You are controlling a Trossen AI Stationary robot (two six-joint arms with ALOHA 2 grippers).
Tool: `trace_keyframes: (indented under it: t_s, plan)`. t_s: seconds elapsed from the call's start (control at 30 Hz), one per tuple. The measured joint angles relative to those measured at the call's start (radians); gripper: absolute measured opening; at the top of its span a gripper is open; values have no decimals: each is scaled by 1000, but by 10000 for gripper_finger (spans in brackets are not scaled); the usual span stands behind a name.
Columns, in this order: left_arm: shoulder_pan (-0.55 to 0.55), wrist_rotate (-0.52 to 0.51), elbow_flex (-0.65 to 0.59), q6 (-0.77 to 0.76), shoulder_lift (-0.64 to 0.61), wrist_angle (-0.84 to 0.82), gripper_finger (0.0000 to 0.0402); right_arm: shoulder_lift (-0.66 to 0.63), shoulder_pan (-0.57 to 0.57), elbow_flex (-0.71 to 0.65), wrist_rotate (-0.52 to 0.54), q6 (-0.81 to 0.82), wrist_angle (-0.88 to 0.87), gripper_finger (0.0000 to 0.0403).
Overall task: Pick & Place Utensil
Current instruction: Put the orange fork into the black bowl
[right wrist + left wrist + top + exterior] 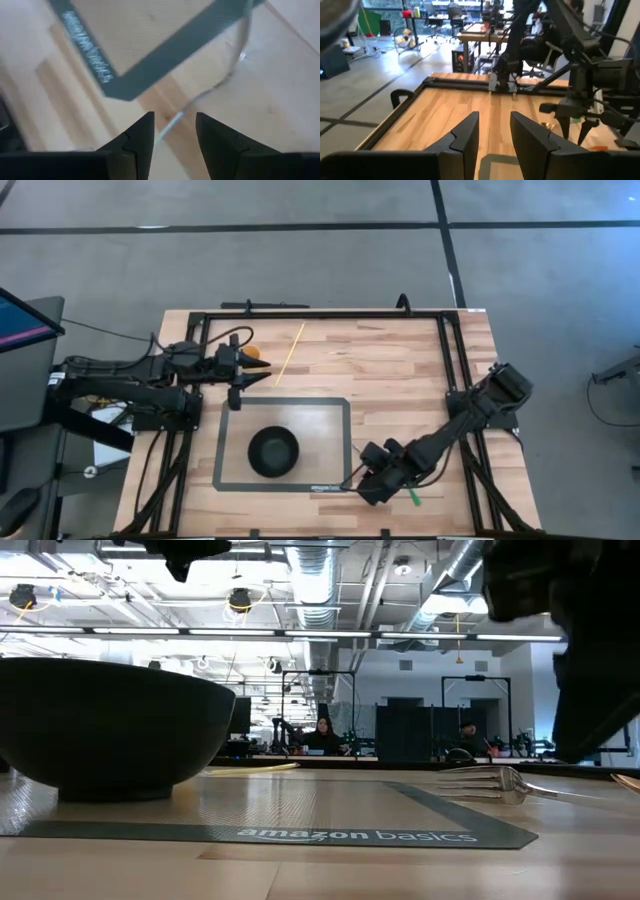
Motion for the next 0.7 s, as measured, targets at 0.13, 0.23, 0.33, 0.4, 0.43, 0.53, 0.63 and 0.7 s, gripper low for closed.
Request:
trace_keyframes:
  t_s: [0.13,0.23,0.33,0.4,0.43,0.53,0.63,0.7]
  plan:
    - [0,-3,0,0,10,10,112,25,-13,0,-26,11,55,137]
    - [0,-3,0,0,11,7,112,42,-18,0,-17,11,77,133]
    - [0,-3,0,-1,13,-5,112,51,-25,3,-11,25,76,128]
    - [-4,12,-15,-13,21,-2,112,55,-32,4,-11,28,70,122]
    - [-8,30,-29,-21,22,-7,112,55,-34,4,-10,27,73,119]
    - [-18,118,-70,-27,36,-7,112,50,-42,5,-17,8,70,112]
    - [-30,190,-109,-31,40,-12,112,48,-48,24,-30,-13,42,108]
    - [-32,192,-118,-33,40,-18,112,45,-52,40,-49,-33,33,107]
